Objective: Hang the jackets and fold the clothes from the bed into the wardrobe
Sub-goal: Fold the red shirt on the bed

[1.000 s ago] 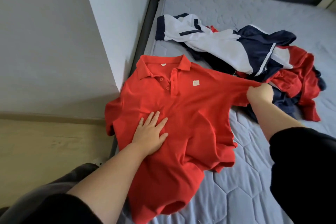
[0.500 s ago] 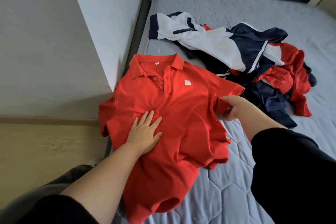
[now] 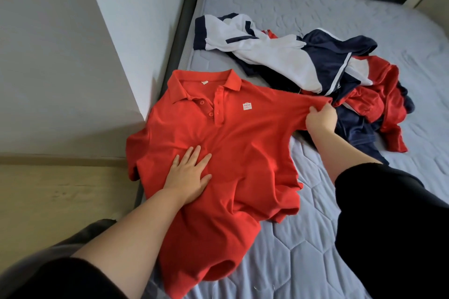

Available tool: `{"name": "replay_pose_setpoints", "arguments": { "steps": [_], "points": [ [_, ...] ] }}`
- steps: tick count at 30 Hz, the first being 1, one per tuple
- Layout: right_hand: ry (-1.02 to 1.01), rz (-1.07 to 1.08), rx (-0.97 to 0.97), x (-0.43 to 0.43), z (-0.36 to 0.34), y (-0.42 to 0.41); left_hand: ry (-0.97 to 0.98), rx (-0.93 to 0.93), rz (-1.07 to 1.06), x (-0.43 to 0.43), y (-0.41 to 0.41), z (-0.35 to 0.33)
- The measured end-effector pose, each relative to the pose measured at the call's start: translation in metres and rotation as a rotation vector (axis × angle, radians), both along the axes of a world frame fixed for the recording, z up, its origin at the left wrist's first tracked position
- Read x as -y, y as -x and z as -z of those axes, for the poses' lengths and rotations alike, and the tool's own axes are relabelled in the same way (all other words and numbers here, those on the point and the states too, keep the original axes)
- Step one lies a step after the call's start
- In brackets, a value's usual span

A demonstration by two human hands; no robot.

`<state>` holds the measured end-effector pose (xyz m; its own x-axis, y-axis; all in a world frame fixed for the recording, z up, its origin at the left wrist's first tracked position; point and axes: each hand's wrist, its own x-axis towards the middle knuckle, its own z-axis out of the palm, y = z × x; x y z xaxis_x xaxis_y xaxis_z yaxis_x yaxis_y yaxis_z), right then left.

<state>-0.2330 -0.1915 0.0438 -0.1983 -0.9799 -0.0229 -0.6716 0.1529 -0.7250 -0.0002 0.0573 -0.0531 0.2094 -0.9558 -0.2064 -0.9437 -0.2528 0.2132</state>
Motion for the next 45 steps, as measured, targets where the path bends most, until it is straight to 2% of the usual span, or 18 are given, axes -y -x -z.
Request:
{"name": "replay_pose_setpoints", "arguments": {
  "steps": [2,6,8,10,12,14,17,19,25,31,37,41,45],
  "points": [
    [0.116,0.007,-0.112,-0.003,-0.002,-0.003,0.000,0.002,-0.003,0.000,0.000,0.000],
    [-0.014,0.190,-0.048,-0.003,0.003,-0.002,-0.005,-0.001,-0.009,0.000,0.002,-0.001],
    [0.034,0.203,-0.190,-0.010,0.002,-0.008,-0.016,-0.006,-0.007,0.001,0.000,-0.003],
    [0.214,0.026,-0.367,-0.026,0.003,-0.021,-0.024,-0.005,-0.006,0.001,0.000,-0.005],
    [0.296,-0.284,-0.465,-0.054,0.011,-0.045,-0.011,0.024,-0.025,-0.001,0.002,-0.006],
    [0.205,-0.543,-0.540,-0.092,0.028,-0.071,0.022,0.051,-0.076,-0.003,0.002,-0.007],
    [-0.073,-0.708,-0.588,-0.144,0.063,-0.093,0.024,0.036,-0.114,-0.009,-0.009,-0.006],
    [-0.133,-0.697,-0.610,-0.163,0.086,-0.089,0.020,0.036,-0.097,-0.013,-0.014,-0.001],
    [0.006,-0.616,-0.723,-0.179,0.115,-0.086,0.065,0.061,-0.091,-0.013,-0.012,0.017],
    [0.025,-0.593,-0.793,-0.172,0.125,-0.096,0.100,0.042,-0.084,-0.019,-0.017,0.030],
    [0.101,-0.571,-0.749,-0.170,0.127,-0.097,0.144,0.039,-0.127,-0.015,-0.013,0.029],
    [0.107,-0.571,-0.712,-0.171,0.127,-0.096,0.071,-0.042,-0.239,-0.007,0.005,0.011],
    [-0.016,-0.647,-0.626,-0.165,0.112,-0.089,-0.036,-0.145,-0.256,-0.021,0.030,-0.008]
  ]
}}
